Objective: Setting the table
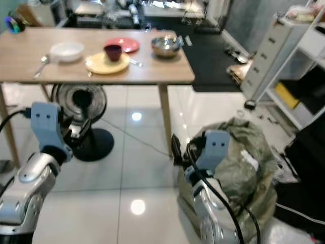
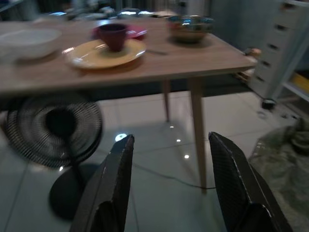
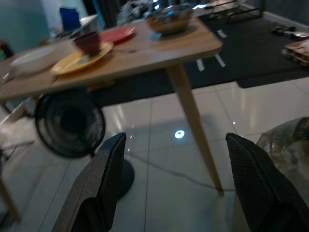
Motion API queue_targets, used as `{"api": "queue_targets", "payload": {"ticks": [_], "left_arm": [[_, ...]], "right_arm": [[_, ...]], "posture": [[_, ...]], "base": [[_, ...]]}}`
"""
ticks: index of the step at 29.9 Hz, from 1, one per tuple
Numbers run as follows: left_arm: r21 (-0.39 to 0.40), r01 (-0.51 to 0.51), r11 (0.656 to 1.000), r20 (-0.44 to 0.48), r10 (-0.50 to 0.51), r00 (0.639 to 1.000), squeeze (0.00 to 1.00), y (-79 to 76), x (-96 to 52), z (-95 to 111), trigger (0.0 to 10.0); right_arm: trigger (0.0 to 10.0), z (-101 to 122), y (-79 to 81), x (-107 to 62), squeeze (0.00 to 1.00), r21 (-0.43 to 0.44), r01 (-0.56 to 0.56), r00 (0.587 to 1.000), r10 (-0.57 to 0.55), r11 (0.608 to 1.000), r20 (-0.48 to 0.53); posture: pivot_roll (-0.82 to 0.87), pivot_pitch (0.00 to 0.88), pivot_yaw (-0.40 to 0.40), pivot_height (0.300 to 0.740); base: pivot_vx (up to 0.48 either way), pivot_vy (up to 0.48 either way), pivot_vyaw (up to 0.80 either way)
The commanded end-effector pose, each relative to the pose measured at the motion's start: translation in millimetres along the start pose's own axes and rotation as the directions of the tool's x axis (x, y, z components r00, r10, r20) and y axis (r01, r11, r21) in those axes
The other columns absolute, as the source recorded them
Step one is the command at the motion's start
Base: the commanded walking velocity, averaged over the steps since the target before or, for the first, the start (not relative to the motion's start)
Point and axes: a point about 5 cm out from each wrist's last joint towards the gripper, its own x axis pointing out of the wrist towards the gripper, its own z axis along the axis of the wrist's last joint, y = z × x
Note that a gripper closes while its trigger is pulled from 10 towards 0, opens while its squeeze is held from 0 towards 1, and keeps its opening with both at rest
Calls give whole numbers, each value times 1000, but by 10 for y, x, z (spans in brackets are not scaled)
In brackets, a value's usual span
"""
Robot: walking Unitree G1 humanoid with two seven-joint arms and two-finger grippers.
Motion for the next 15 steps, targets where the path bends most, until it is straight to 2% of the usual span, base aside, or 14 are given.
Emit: {"api": "queue_targets", "payload": {"ticks": [1, 11, 15], "left_arm": [[-3, 12, 1000, 5, -12, 1000, 0, -34, 5, 5, 10000], [-4, 15, 1000, 6, -15, 1000, 0, -39, 8, 4, 10000], [-3, 16, 1000, 8, -16, 1000, 0, -41, 12, 6, 10000]], "right_arm": [[10000, -27, -35, -13, 0, 7, 15, 1000, -15, 1000, -15], [10000, -18, -43, -5, 0, 4, 20, 1000, -20, 1000, -9], [10000, -4, -6, 11, 0, -4, -6, 1000, 6, 1000, -1]], "posture": [[-66, 0, 69, 740], [-67, 0, 70, 740], [-65, 0, 72, 740]], "base": [[480, 0, -800], [480, 0, -800], [480, 0, 0]]}}
